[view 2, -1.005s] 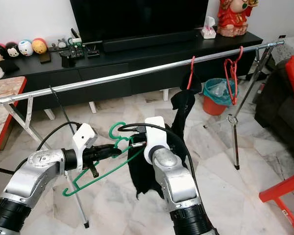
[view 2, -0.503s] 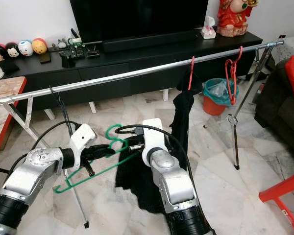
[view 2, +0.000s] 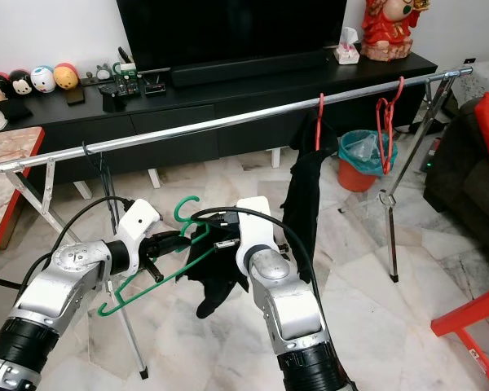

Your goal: Hang hanger

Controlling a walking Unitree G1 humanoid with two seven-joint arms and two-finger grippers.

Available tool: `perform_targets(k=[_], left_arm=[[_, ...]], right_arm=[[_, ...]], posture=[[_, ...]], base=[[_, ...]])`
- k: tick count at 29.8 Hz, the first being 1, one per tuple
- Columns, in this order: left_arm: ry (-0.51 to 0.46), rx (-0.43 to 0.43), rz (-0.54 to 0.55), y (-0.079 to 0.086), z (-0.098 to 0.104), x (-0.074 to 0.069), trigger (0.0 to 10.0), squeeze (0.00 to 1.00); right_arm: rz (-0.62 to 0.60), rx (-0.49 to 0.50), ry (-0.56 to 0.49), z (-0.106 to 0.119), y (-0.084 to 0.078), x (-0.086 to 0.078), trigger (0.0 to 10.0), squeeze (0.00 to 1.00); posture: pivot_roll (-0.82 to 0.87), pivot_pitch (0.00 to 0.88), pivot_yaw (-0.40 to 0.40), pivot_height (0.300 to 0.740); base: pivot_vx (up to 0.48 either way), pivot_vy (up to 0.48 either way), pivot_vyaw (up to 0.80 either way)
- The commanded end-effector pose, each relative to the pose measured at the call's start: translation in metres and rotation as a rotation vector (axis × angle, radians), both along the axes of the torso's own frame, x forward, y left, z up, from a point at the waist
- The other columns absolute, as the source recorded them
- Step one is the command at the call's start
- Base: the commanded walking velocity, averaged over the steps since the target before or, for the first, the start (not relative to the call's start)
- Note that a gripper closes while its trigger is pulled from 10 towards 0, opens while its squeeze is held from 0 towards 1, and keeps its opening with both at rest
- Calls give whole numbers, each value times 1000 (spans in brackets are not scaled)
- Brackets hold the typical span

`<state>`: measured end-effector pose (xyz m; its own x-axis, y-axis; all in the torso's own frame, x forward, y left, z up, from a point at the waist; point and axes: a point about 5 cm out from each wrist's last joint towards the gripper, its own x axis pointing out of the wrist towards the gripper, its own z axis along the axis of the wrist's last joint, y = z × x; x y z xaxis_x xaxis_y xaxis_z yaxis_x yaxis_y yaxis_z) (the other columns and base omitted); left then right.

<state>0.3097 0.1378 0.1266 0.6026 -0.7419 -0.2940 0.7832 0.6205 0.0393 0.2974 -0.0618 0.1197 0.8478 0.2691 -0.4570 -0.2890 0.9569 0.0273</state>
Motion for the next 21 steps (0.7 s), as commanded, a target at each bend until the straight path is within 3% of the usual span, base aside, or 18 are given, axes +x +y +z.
perform_targets(k=[1,5,11,14,18,21], left_arm=[[-35,-68,-42,-4,13,-2,10000,0],[-22,-114,-87,-9,16,-6,10000,0],[-41,-84,13,-11,15,5,10000,0],[-34,-57,28,-10,14,7,10000,0],[-19,59,13,-4,7,5,10000,0],[-24,64,176,9,6,17,10000,0]], right_arm=[[56,43,-42,13,13,-1,10000,0],[92,49,-43,15,17,-3,10000,0],[153,103,-20,22,31,-11,10000,0],[143,108,-15,25,32,-12,10000,0],[124,97,-22,28,29,-13,10000,0],[87,70,-15,25,21,-11,10000,0]], posture=[[15,22,52,740],[14,23,52,740],[11,23,53,740],[10,23,53,740],[11,23,53,740],[13,23,52,740]], base=[[0,0,0],[0,0,0],[0,0,0],[0,0,0],[0,0,0],[0,0,0]])
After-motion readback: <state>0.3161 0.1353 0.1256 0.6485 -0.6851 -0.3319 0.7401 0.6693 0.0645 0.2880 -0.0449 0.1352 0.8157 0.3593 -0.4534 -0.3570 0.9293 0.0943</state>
